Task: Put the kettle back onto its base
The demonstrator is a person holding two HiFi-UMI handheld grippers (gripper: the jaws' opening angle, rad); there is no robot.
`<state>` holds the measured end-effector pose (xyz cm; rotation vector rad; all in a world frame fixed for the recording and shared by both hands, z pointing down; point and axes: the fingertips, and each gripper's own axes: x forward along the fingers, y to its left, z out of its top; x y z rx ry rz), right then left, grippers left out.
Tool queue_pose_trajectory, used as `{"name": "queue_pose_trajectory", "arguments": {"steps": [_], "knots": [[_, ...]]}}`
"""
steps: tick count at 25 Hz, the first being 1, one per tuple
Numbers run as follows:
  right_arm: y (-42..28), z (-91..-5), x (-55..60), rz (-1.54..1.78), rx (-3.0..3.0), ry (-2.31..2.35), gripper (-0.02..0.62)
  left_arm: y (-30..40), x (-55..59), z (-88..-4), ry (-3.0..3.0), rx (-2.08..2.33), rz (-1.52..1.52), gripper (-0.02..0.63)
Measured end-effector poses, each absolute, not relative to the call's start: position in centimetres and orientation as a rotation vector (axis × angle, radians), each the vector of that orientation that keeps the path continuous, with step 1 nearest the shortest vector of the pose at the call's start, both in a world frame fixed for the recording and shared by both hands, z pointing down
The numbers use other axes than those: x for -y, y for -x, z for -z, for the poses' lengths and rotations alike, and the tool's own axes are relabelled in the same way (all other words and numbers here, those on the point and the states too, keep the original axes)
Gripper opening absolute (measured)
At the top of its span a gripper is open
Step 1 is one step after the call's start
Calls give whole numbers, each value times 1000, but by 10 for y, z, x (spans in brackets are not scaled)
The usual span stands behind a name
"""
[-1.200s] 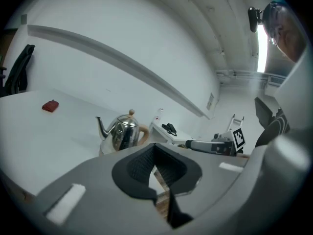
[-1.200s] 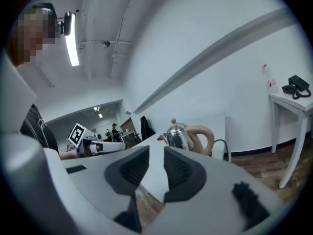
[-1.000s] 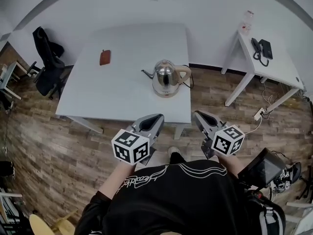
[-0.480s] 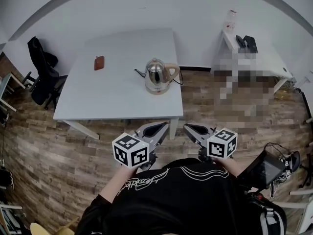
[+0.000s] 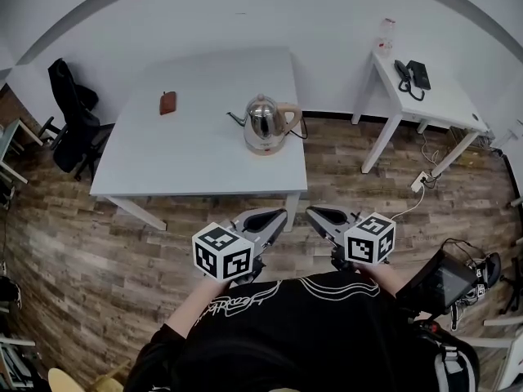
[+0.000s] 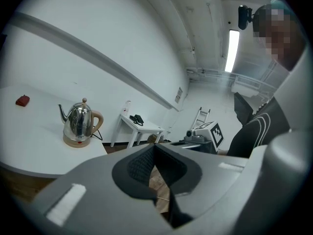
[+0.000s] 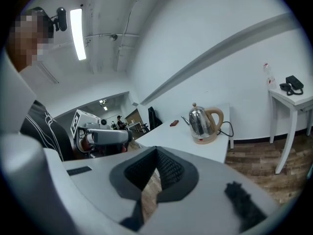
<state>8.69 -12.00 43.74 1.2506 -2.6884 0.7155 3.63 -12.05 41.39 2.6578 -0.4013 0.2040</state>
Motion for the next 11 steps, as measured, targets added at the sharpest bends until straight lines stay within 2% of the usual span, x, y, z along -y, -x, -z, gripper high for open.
{"name": "queue_pose_trajectory", "arguments": {"steps": [11], "knots": [[-72,-444,108,-721,2698,-1222,6,-26,110,-409,-2644,371,-163,6]]}}
